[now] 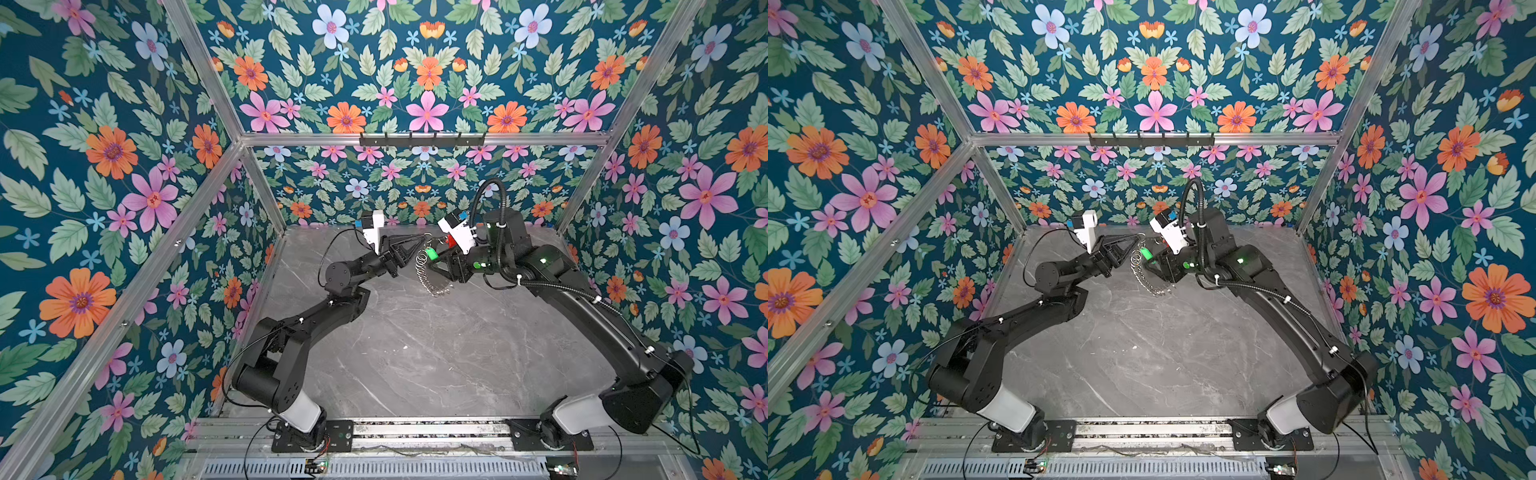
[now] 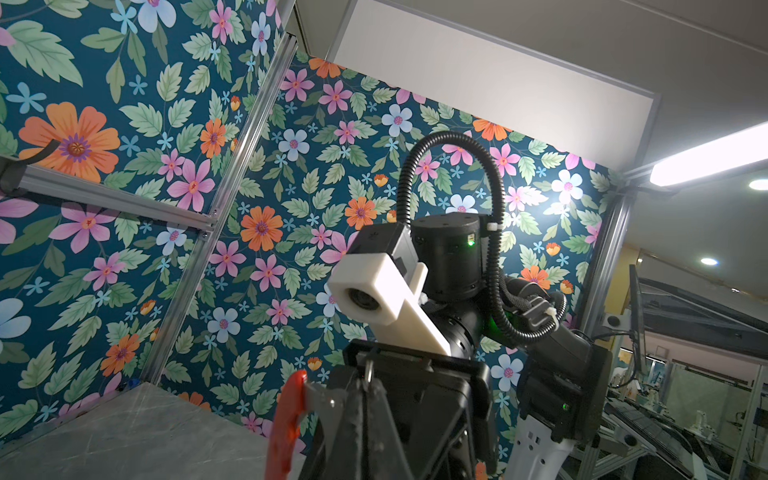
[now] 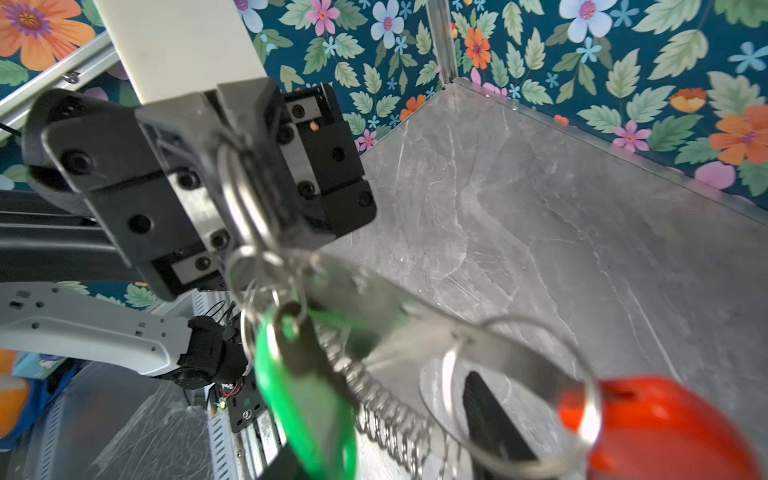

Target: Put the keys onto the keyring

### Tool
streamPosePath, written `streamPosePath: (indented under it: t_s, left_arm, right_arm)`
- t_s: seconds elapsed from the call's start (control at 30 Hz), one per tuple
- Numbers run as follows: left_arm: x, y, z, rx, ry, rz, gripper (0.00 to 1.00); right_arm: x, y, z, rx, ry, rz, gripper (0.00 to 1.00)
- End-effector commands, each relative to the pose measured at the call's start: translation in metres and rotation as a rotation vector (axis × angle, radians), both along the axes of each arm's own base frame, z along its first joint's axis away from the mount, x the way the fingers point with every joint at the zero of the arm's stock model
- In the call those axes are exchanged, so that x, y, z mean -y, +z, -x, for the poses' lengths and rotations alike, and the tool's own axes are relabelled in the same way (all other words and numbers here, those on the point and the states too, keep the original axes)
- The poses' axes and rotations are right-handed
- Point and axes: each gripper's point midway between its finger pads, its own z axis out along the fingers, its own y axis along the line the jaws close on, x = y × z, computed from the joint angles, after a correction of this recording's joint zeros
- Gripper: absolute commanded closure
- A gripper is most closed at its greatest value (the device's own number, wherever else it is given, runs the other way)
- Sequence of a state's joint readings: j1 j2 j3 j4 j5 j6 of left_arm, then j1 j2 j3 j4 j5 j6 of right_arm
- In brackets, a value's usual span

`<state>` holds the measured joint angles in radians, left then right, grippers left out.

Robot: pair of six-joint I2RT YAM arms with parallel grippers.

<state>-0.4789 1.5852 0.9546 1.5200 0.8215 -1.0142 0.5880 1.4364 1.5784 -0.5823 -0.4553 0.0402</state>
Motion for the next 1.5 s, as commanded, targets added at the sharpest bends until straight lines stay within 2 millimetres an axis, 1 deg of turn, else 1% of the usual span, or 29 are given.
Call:
streamPosePath:
  t_s: [0.0, 0.17, 0.47, 0.6, 0.67, 0.83, 1.03, 1.2, 1.23, 1.37, 1.47]
  left_arm:
    - [-0.005, 0.013, 0.01, 0.061, -0.005, 0.036, 1.0]
    - [-0.006, 0.013, 0.01, 0.056, -0.008, 0.041, 1.0]
    - [-0.006, 0.011, 0.009, 0.049, -0.005, 0.041, 1.0]
    - [-0.006, 0.011, 0.008, 0.045, -0.004, 0.042, 1.0]
    - [-0.006, 0.011, 0.008, 0.045, -0.005, 0.043, 1.0]
    - [-0.005, 0.013, 0.008, 0.045, -0.009, 0.045, 1.0]
    - [-0.006, 0.015, 0.009, 0.047, -0.014, 0.047, 1.0]
    - [-0.006, 0.016, 0.01, 0.048, -0.014, 0.049, 1.0]
    - [-0.006, 0.016, 0.009, 0.046, -0.015, 0.048, 1.0]
    - [-0.006, 0.016, 0.009, 0.047, -0.015, 0.048, 1.0]
    - [-0.005, 0.016, 0.009, 0.047, -0.016, 0.047, 1.0]
  right_arm:
    - [0.008, 0.013, -0.009, 0.111, -0.061, -0.014, 0.51]
    - [0.012, 0.026, -0.009, 0.164, -0.083, -0.042, 0.5]
    - [-0.004, 0.042, 0.001, 0.171, -0.01, -0.114, 0.47]
    - [-0.008, 0.044, 0.005, 0.176, 0.009, -0.121, 0.43]
    - [-0.008, 0.044, 0.004, 0.183, 0.002, -0.117, 0.41]
    - [-0.01, 0.043, -0.002, 0.185, -0.006, -0.11, 0.41]
    - [-0.016, 0.045, -0.013, 0.2, -0.014, -0.105, 0.52]
    - [-0.024, 0.047, -0.014, 0.196, 0.002, -0.115, 0.6]
    - [-0.024, 0.047, -0.015, 0.196, 0.002, -0.113, 0.63]
    - [-0.022, 0.046, -0.014, 0.199, -0.005, -0.098, 0.82]
    - [-0.017, 0.047, -0.01, 0.203, -0.009, -0.088, 0.92]
